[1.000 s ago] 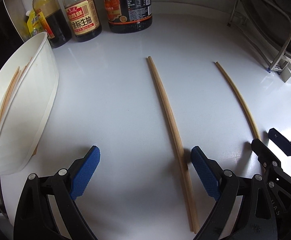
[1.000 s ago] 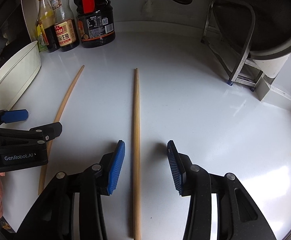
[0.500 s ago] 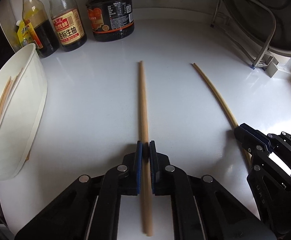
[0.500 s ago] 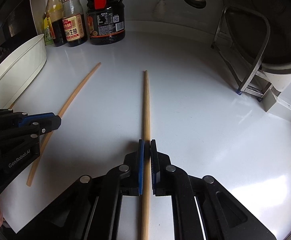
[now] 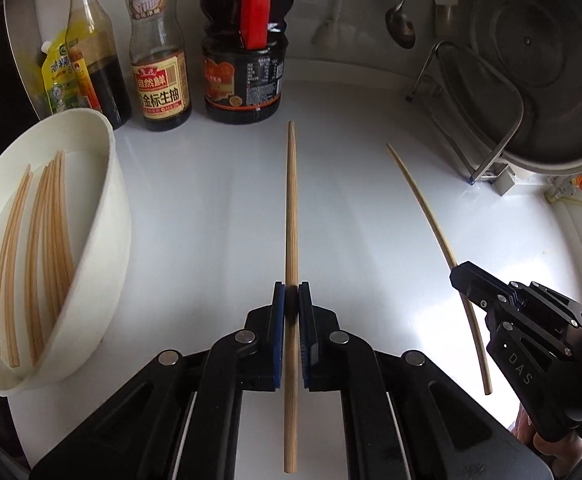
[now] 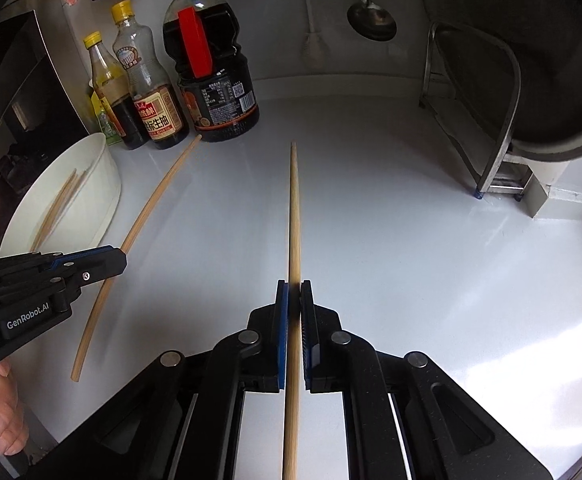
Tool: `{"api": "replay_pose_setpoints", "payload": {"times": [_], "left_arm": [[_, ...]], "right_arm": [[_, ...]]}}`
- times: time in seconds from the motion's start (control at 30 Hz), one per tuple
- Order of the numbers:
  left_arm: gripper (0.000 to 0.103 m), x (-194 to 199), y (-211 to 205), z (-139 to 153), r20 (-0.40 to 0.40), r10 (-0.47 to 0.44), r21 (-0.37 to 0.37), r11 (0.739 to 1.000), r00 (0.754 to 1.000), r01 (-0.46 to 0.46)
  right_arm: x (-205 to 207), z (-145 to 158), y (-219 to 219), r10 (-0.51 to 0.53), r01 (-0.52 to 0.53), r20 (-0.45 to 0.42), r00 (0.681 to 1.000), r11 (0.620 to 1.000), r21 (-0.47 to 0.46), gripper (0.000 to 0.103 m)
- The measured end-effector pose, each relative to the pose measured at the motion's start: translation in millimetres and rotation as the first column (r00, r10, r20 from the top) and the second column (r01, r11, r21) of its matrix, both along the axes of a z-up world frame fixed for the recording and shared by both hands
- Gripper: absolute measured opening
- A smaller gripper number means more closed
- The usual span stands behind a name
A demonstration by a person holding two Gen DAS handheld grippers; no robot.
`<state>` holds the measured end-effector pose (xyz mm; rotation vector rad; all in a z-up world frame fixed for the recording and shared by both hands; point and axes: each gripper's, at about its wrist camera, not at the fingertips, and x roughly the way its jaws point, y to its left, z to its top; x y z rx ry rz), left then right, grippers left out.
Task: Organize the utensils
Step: 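Carry the chopstick in the left gripper over the basin while the right gripper carries its own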
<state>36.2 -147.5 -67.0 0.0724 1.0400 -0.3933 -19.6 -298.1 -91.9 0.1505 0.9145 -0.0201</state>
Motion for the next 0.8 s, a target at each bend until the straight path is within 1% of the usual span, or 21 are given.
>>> {"api": "replay_pose_setpoints", "payload": {"times": [0.1, 0.2, 0.3, 0.4, 0.5, 0.6, 0.7, 0.8], "left_arm": [[0.007, 2, 27, 25, 0.034, 0.018, -0.023, 1.0, 0.999, -0.017], [0.007, 9, 59, 45, 0.066, 0.052, 0.0, 0.999, 0.996, -0.052], [0.007, 20, 102, 58, 0.086, 0.104, 0.006, 0.994, 0.991, -0.105], [0.007, 29, 145, 65, 0.1, 0.162, 0.014, 0.986, 0.982, -0.164], [0.007, 38, 184, 62, 0.1, 0.206, 0.035, 0.977, 0.974, -0.21], [0.007, 49, 214, 50, 0.066, 0.24, 0.045, 0.969, 0.969, -0.243], [0.007, 60, 234, 37, 0.032, 0.253, 0.059, 0.965, 0.967, -0.254], [0.007, 71, 245, 25, 0.005, 0.257, 0.067, 0.964, 0.966, -0.257]], "right_arm": [[8, 24, 23, 0.027, -0.028, 0.035, 0.999, 0.999, 0.024, 0.006], [23, 45, 56, 0.077, -0.079, 0.068, 0.995, 0.996, 0.03, 0.006], [40, 59, 95, 0.132, -0.136, 0.091, 0.987, 0.99, 0.04, 0.006], [58, 66, 135, 0.197, -0.202, 0.091, 0.976, 0.978, 0.05, 0.006], [83, 68, 172, 0.25, -0.256, 0.082, 0.965, 0.963, 0.082, 0.006], [108, 66, 207, 0.284, -0.291, 0.07, 0.956, 0.948, 0.129, 0.006], [124, 58, 240, 0.314, -0.317, 0.042, 0.948, 0.941, 0.12, 0.006], [138, 46, 263, 0.325, -0.323, -0.002, 0.946, 0.941, 0.102, 0.006]]}}
